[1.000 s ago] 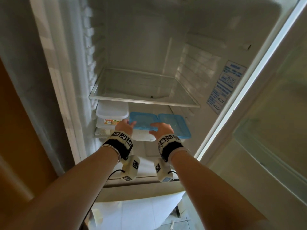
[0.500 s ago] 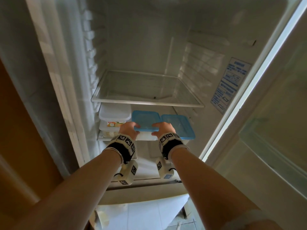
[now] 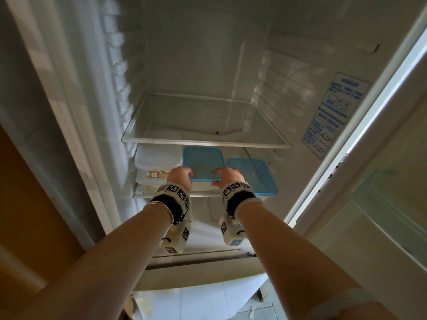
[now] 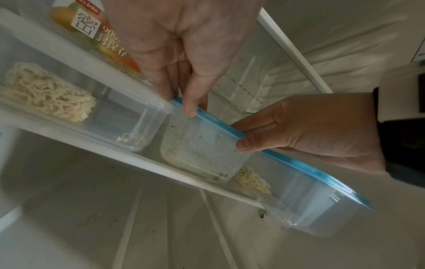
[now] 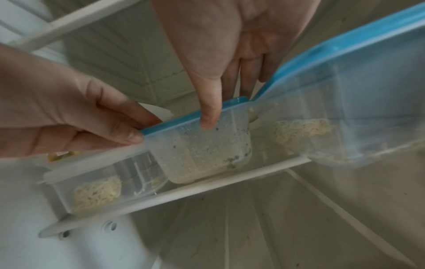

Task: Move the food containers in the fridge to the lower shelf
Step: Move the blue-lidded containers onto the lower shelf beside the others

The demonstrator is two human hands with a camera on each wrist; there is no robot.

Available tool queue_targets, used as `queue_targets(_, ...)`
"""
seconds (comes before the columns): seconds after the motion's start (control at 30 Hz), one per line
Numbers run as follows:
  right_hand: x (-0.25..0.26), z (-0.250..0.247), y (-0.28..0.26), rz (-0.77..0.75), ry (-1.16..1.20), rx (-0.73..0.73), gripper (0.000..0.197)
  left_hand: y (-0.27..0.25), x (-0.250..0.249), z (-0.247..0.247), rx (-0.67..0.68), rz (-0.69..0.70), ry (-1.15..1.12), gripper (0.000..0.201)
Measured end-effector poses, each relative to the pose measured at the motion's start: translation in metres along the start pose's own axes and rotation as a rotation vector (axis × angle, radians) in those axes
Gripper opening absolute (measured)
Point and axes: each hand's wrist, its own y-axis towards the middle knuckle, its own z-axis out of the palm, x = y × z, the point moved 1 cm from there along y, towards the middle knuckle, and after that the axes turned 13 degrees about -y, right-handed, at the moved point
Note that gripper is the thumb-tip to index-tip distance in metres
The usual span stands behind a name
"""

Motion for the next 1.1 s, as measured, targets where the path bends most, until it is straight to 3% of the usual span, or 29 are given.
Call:
queue_targets(0.3,-0.003,-0.001,-0.004,0.010,-0.015,-0.042,0.043,-0.003,0.000,-0.001,-0.002,0.002,-0.008,0.033)
queue_targets(0.6,-0.019,-0.007,-0.022,-0.003,0.123,-0.086,0.050,-0.011,-0.012,0.002,0.018,-0.002,-0.010,0.035)
queue_targets(0.8,-0.049,-0.015,-0.040,0.065,0.070,-0.053,0.042,-0.025,-0.039,0.027,0.154,0.070,-0.029,0.039)
queue_targets(1.1,-0.089,-0.004,-0.063,0.100,0.031,-0.044,0.045,-0.041,-0.065,0.079,0.281,0.146,0.005,0.042)
